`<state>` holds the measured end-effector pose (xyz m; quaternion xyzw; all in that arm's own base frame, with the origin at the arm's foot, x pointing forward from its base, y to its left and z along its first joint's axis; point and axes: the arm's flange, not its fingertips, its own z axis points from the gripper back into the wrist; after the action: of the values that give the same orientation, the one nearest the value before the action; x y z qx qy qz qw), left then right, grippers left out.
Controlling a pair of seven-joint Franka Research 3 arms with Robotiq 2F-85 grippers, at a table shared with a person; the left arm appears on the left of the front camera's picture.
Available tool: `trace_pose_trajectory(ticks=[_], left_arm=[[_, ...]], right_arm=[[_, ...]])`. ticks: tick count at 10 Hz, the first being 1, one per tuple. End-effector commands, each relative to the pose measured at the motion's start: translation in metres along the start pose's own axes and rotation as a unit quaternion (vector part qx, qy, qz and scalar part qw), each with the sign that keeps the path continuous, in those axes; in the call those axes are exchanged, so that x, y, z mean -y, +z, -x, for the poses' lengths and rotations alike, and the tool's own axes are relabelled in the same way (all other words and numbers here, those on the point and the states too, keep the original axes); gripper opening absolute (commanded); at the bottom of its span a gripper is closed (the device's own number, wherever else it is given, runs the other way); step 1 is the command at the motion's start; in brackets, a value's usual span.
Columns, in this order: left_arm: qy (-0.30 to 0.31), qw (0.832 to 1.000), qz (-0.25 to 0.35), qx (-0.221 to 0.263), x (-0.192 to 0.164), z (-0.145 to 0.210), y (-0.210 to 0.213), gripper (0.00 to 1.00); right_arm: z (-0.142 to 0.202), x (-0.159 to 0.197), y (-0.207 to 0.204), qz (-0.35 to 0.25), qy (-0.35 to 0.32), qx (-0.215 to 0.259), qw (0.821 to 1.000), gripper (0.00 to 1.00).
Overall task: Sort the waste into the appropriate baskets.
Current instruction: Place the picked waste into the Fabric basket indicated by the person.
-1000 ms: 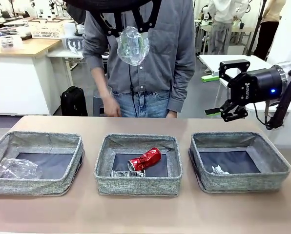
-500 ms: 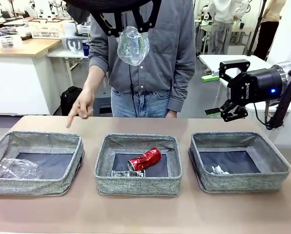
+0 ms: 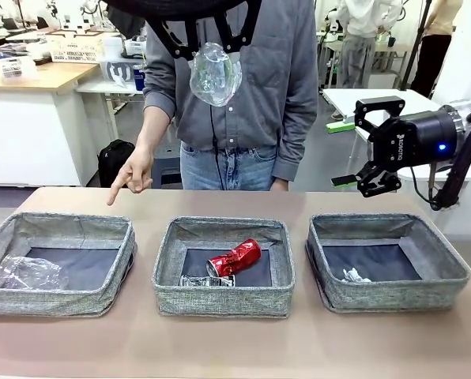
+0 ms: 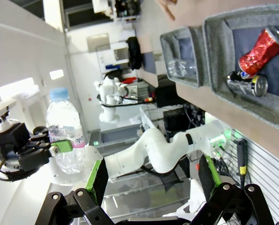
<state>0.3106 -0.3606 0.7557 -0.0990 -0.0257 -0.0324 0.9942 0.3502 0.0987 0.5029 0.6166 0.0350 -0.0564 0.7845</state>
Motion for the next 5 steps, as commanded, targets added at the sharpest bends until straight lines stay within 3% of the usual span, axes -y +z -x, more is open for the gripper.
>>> trace_pose_trajectory(ticks=[1,5], left_arm=[[-0.006,1.0,-0.004,0.006,-0.0055,0.0024,0.0025,0.24],[-0.006,1.0,-0.004,0.006,-0.0055,0.0024,0.0025,0.24]], right_arm=[[0.0002,-0.0027,-0.001,-0.008,-0.003,0.0,1.0,1.0],[0.0002,-0.0027,-0.001,-0.008,-0.003,0.0,1.0,1.0]])
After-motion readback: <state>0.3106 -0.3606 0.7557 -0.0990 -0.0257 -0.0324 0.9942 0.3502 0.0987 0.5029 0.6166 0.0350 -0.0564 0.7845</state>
